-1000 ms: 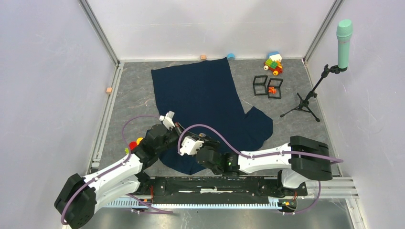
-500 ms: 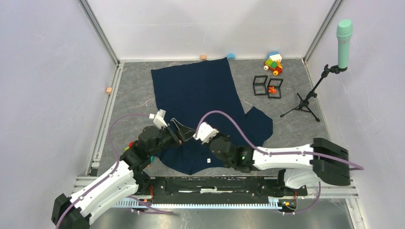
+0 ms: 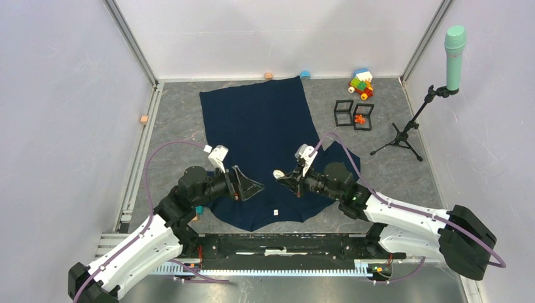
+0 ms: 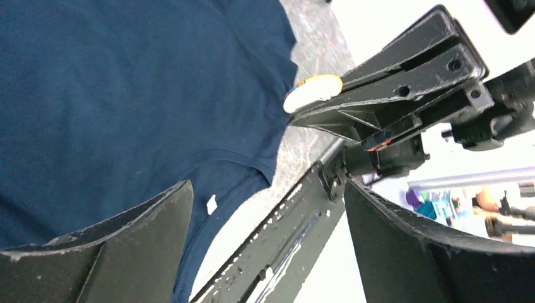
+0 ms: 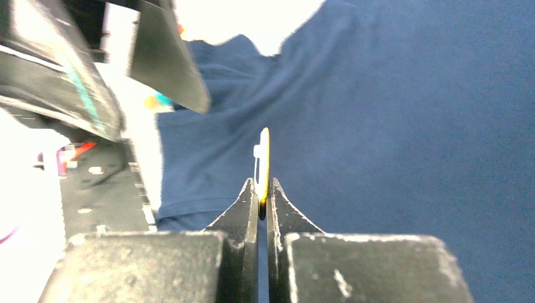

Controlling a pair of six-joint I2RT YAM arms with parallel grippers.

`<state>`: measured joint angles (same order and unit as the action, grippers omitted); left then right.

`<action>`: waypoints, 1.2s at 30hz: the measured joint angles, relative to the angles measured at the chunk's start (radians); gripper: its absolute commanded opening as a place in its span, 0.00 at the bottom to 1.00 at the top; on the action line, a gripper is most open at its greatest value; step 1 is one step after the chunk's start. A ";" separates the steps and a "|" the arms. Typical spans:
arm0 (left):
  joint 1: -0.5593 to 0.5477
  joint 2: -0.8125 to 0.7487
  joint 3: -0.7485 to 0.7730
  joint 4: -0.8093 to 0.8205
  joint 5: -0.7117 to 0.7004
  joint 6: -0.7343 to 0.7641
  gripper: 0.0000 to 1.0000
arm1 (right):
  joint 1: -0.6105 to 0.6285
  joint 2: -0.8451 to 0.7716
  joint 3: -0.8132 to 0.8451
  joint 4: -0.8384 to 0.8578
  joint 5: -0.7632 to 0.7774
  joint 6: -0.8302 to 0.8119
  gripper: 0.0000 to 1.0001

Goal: Pin the brooch onto the clothing

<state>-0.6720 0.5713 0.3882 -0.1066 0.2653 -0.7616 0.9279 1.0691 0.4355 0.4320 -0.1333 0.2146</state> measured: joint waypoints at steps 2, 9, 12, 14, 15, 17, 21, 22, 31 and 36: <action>0.000 0.013 -0.001 0.034 0.059 0.015 0.89 | -0.013 -0.021 -0.014 0.043 -0.090 0.043 0.00; -0.004 0.047 -0.077 0.310 0.211 -0.035 0.67 | -0.016 -0.070 -0.027 0.161 -0.281 0.150 0.00; -0.013 0.056 -0.092 0.393 0.245 -0.064 0.61 | -0.016 -0.071 -0.027 0.195 -0.325 0.180 0.00; -0.018 0.056 -0.092 0.431 0.264 -0.071 0.57 | -0.016 -0.071 -0.027 0.212 -0.347 0.193 0.00; -0.021 0.054 -0.092 0.448 0.270 -0.073 0.54 | -0.016 -0.071 -0.027 0.219 -0.356 0.200 0.00; -0.026 0.049 -0.092 0.468 0.276 -0.079 0.49 | -0.016 -0.068 -0.027 0.234 -0.371 0.212 0.00; -0.028 0.043 -0.092 0.491 0.279 -0.084 0.42 | -0.016 -0.053 -0.027 0.269 -0.399 0.235 0.00; -0.030 0.047 -0.092 0.496 0.279 -0.085 0.40 | -0.016 -0.050 -0.027 0.273 -0.408 0.240 0.00; -0.039 0.083 -0.092 0.525 0.280 -0.089 0.29 | -0.021 -0.027 -0.027 0.292 -0.443 0.257 0.00; -0.047 0.098 -0.092 0.543 0.291 -0.090 0.21 | -0.024 -0.020 -0.027 0.292 -0.454 0.260 0.00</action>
<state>-0.7189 0.6689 0.2958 0.4362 0.5560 -0.8513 0.9035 1.0492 0.4088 0.7238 -0.5869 0.4744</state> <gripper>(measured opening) 0.274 0.024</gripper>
